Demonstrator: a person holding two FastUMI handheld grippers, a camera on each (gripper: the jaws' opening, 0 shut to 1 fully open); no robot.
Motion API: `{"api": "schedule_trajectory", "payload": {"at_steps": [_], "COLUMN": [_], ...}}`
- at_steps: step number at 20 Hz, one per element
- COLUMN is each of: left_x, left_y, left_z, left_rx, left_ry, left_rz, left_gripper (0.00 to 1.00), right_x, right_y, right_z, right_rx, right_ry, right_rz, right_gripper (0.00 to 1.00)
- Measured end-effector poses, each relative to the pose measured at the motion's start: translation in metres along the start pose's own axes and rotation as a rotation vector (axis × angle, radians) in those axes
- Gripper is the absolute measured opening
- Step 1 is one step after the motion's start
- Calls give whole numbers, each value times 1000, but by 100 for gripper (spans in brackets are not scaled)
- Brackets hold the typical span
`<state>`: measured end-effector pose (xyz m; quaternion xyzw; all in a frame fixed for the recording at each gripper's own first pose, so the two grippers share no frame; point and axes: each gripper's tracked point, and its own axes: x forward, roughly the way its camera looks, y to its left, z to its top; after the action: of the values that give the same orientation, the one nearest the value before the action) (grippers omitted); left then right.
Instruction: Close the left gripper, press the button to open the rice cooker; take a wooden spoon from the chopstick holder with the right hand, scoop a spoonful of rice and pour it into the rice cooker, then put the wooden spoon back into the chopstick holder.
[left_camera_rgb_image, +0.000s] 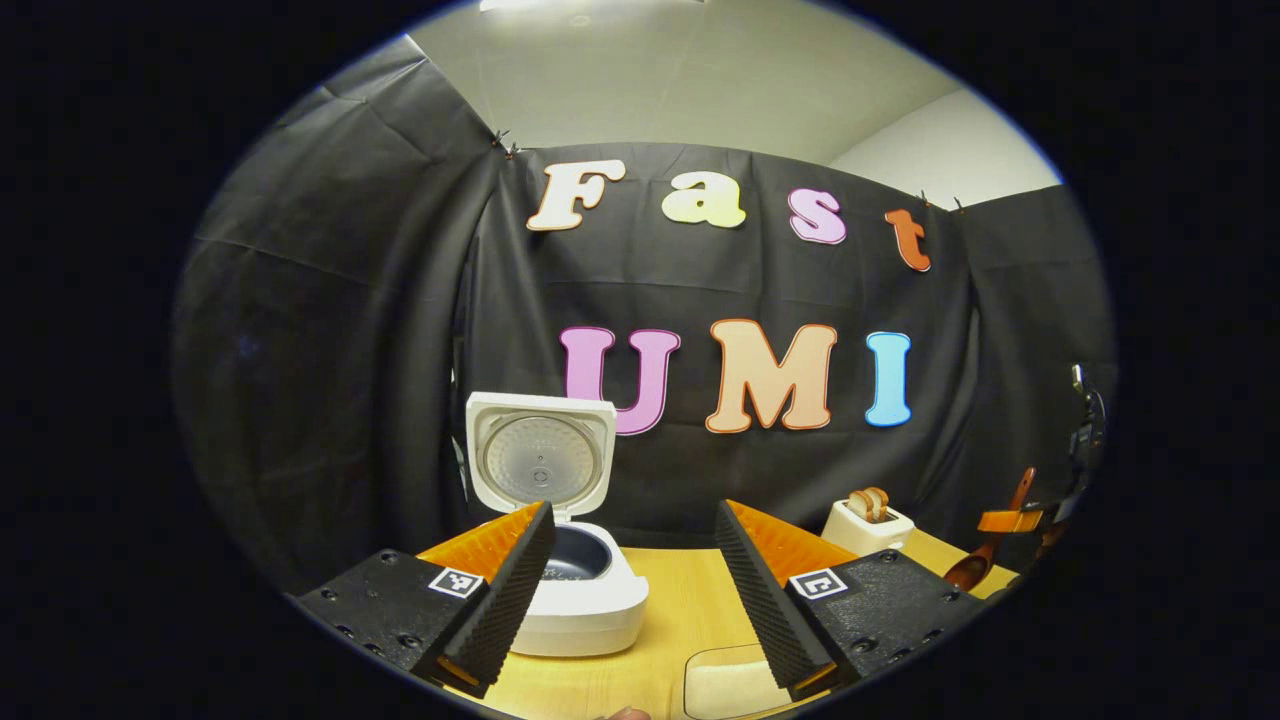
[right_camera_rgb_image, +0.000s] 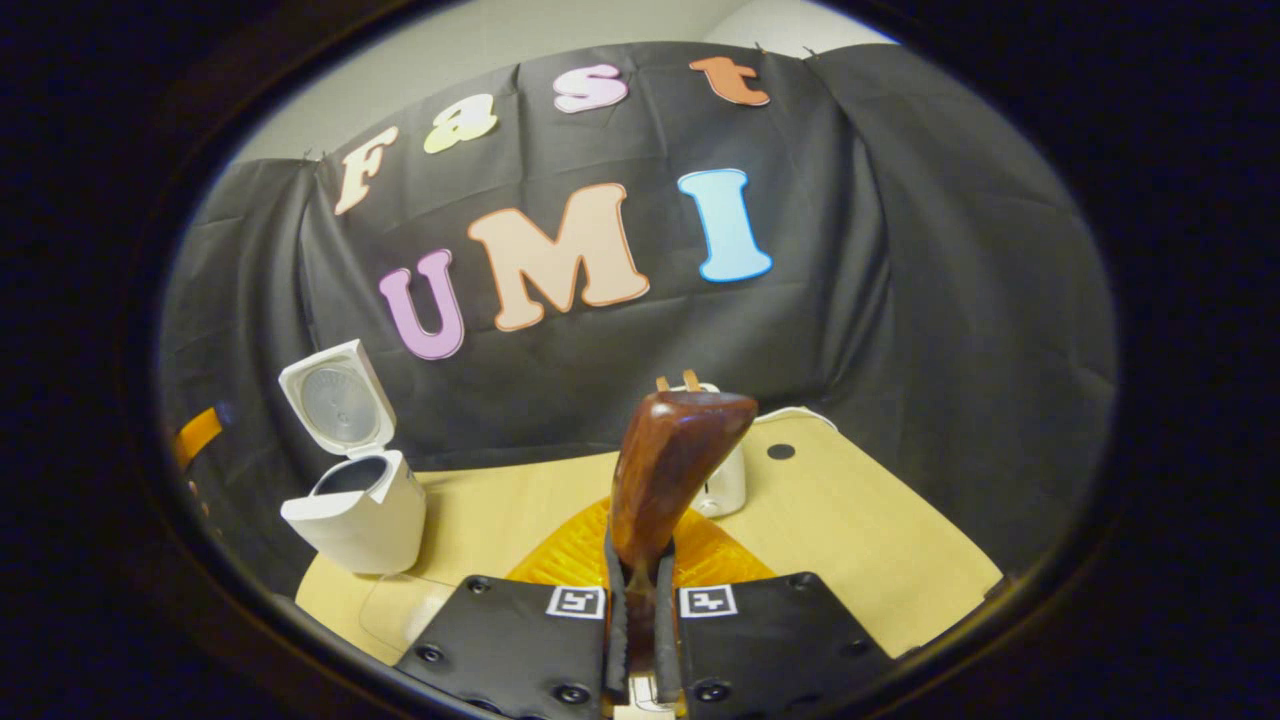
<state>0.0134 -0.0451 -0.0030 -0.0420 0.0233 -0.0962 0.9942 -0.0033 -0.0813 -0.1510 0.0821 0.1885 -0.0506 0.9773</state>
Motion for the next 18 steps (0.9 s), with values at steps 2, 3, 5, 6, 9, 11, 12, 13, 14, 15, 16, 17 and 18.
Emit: {"api": "schedule_trajectory", "payload": {"at_steps": [2,3,5,6,9,11,12,13,14,15,16,17,18], "left_x": [0,1,1,0,-1,-3,-4,-4,-4,-4,-3,-3,-3], "left_y": [-5,-6,-10,-11,-11,-10,-9,-8,-6,-6,-5,-5,-5], "left_z": [-2,-2,-4,-3,-5,-5,-5,-6,-5,-5,-4,-3,-3], "left_rx": [-3,-3,1,4,9,15,19,23,26,28,30,31,31], "left_ry": [6,7,10,12,18,22,24,25,25,24,24,23,22], "left_rz": [-5,-7,-10,-10,-8,-3,0,3,7,10,12,14,14], "left_gripper": [92,95,95,95,95,95,95,95,95,95,95,95,95], "right_x": [-2,-3,-2,-1,4,6,7,8,9,10,11,12,12], "right_y": [-7,-10,-15,-15,-21,-26,-28,-31,-33,-35,-35,-37,-39], "right_z": [-18,-27,-47,-56,-82,-100,-107,-114,-118,-124,-129,-130,-131], "right_rx": [-11,-20,-35,-37,-44,-51,-51,-46,-40,-33,-31,-31,-33], "right_ry": [20,27,46,58,91,118,130,142,152,165,175,176,178], "right_rz": [-11,-17,-27,-29,-42,-55,-59,-63,-69,-72,-78,-83,-85], "right_gripper": [12,13,11,12,13,12,14,14,15,15,17,17,20]}}
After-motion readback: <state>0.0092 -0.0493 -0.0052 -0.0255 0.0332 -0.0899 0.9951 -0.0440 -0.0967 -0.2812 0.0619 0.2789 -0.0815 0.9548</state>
